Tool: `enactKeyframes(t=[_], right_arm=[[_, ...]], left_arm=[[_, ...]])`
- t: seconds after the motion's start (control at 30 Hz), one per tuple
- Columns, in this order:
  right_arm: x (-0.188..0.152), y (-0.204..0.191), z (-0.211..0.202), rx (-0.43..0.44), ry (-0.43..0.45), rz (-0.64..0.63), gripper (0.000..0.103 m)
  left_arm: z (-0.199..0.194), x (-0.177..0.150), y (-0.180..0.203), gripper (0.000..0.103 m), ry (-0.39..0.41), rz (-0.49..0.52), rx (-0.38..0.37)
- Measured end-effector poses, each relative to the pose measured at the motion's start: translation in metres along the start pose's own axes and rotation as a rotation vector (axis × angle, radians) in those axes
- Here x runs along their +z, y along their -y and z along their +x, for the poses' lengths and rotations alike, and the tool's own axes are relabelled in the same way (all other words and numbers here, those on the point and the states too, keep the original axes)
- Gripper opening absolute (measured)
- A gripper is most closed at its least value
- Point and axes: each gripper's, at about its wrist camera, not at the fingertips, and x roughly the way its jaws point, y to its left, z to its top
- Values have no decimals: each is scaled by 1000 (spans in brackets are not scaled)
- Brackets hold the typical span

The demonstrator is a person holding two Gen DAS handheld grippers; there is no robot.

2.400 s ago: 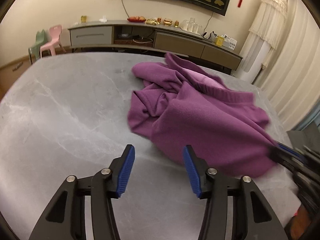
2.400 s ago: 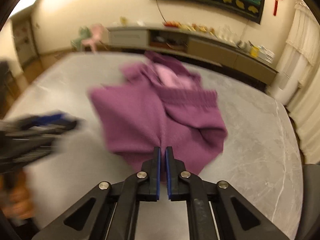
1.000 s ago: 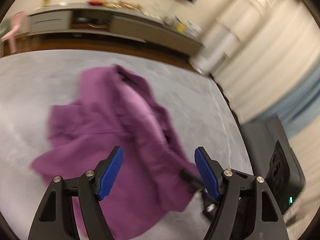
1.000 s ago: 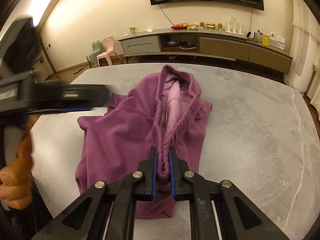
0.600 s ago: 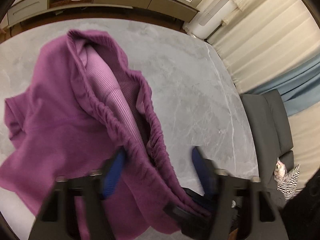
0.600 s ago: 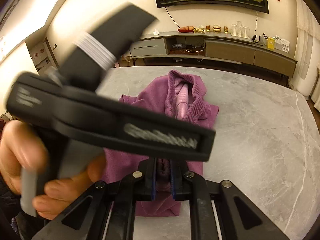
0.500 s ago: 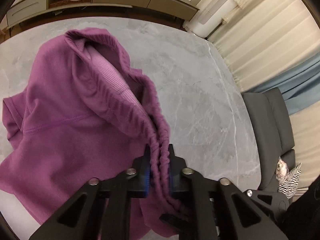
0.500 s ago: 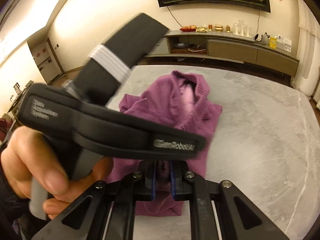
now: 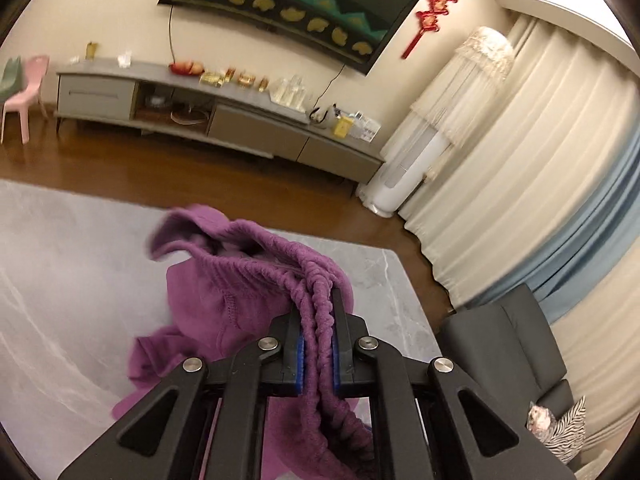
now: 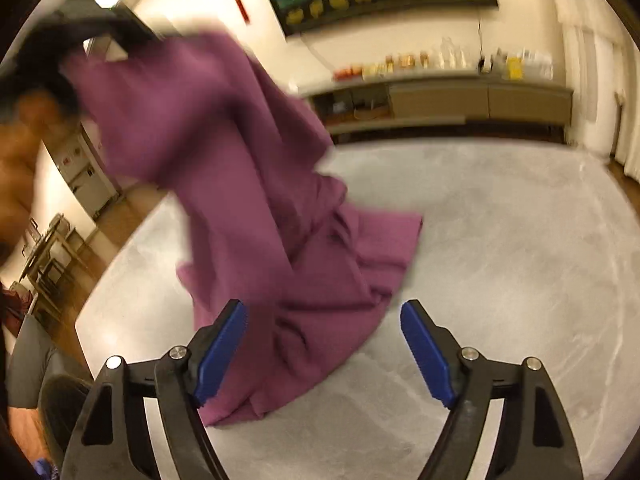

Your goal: Fold clothes

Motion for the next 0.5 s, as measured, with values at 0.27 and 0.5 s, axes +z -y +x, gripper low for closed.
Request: enactKeyframes(t=[0.27, 0.5], right_arm=[[-17, -7, 63, 248, -108, 105, 47], [42, 38, -31, 86, 177, 136, 1]], left_arm=[[2, -5, 10, 7, -36, 27, 16], [-82, 65, 57, 7, 222, 78, -111]])
